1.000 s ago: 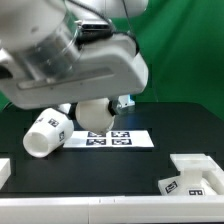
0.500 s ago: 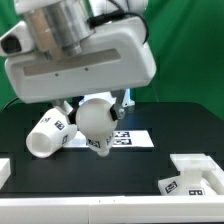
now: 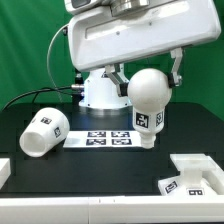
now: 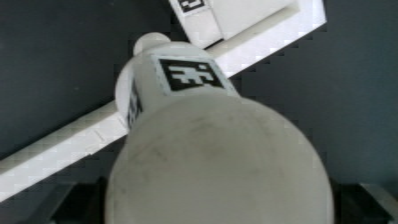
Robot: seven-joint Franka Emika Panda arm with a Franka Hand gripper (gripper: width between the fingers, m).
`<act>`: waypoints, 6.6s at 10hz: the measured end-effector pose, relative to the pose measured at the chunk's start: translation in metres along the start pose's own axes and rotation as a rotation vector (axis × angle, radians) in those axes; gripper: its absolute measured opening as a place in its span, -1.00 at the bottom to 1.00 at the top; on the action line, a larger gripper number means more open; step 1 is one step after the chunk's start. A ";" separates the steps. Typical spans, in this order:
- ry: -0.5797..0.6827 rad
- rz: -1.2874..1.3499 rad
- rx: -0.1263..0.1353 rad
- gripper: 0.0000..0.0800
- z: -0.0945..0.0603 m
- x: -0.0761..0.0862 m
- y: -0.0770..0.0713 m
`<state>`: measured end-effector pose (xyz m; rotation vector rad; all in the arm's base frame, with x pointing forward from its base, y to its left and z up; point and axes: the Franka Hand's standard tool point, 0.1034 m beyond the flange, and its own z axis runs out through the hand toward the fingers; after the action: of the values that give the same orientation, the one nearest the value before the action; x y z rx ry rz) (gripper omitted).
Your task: Assemble lamp
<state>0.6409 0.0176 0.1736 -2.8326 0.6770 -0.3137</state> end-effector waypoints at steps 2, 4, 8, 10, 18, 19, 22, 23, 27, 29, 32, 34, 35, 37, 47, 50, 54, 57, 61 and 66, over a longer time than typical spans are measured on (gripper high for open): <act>0.132 -0.015 0.013 0.43 0.003 0.002 -0.006; 0.161 0.035 0.045 0.43 -0.011 -0.009 -0.031; 0.170 0.022 0.054 0.43 -0.013 -0.028 -0.040; 0.171 0.021 0.054 0.43 -0.011 -0.029 -0.041; 0.244 0.052 0.076 0.43 0.012 -0.065 -0.062; 0.243 0.046 0.070 0.43 0.014 -0.064 -0.059; 0.239 0.036 0.052 0.43 0.026 -0.065 -0.051; 0.236 0.036 0.048 0.43 0.030 -0.066 -0.049; 0.227 0.021 0.029 0.43 0.042 -0.069 -0.040; 0.243 0.014 0.029 0.43 0.047 -0.069 -0.040; 0.235 0.001 0.022 0.43 0.046 -0.067 -0.037; 0.237 0.000 0.022 0.46 0.047 -0.067 -0.037; 0.237 0.000 0.022 0.69 0.047 -0.067 -0.037; 0.121 -0.092 -0.026 0.74 0.049 -0.073 -0.039; -0.301 -0.234 -0.122 0.75 0.054 -0.061 -0.032; -0.295 -0.154 -0.133 0.43 0.054 -0.061 -0.032; -0.220 0.246 -0.173 0.43 0.055 -0.060 -0.034; -0.102 0.767 -0.131 0.44 0.058 -0.062 -0.040; -0.092 0.994 -0.091 0.44 0.058 -0.064 -0.043; -0.195 0.280 -0.118 0.74 0.056 -0.058 -0.050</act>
Offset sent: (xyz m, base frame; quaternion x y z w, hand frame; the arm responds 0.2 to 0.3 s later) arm -0.0321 0.0588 0.0474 -0.0032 0.0852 0.0296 0.9959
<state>0.6257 0.0972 0.1236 -2.7745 1.0620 0.0494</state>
